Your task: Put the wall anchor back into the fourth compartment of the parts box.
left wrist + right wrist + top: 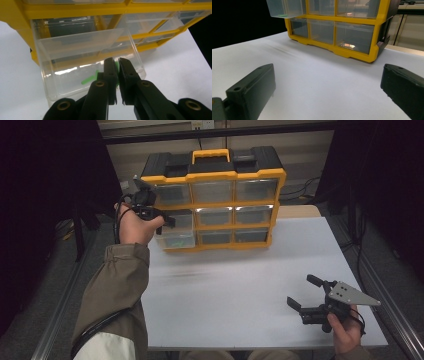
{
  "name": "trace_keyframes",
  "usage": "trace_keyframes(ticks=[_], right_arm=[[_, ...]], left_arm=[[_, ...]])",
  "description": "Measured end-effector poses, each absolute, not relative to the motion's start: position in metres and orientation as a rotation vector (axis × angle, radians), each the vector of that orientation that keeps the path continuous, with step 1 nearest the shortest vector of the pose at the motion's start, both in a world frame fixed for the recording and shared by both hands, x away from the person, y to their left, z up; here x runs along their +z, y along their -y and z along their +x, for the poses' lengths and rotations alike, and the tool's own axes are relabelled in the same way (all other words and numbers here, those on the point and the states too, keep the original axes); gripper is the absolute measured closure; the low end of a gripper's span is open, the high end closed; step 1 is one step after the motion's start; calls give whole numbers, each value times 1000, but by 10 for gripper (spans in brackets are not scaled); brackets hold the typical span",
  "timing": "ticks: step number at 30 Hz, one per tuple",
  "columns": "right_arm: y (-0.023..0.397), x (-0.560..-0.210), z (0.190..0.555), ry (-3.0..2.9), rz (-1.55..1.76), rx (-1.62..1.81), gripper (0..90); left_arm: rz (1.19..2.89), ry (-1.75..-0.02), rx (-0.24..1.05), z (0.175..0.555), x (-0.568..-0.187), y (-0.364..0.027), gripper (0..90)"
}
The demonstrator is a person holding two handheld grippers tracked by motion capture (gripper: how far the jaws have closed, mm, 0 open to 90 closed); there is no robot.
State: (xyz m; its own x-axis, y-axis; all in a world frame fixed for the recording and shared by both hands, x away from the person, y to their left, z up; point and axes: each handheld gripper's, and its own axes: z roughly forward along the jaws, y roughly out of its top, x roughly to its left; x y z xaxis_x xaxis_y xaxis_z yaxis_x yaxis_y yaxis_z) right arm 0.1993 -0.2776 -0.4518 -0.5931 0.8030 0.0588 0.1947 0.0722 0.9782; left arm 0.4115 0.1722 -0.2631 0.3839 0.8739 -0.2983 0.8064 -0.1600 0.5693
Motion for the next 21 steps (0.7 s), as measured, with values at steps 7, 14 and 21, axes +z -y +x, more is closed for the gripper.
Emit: trace_keyframes(ticks=[7,14,21], right_arm=[[278,-452,199,-1845,989,1553,0],[278,-452,199,-1844,980,1556,0],[278,-452,199,-1843,980,1557,0]], left_arm=[[1944,-1475,160,415,-269,-172,850],[1949,-1486,203,420,-273,-170,850],[1950,-1481,242,424,-274,-168,848]])
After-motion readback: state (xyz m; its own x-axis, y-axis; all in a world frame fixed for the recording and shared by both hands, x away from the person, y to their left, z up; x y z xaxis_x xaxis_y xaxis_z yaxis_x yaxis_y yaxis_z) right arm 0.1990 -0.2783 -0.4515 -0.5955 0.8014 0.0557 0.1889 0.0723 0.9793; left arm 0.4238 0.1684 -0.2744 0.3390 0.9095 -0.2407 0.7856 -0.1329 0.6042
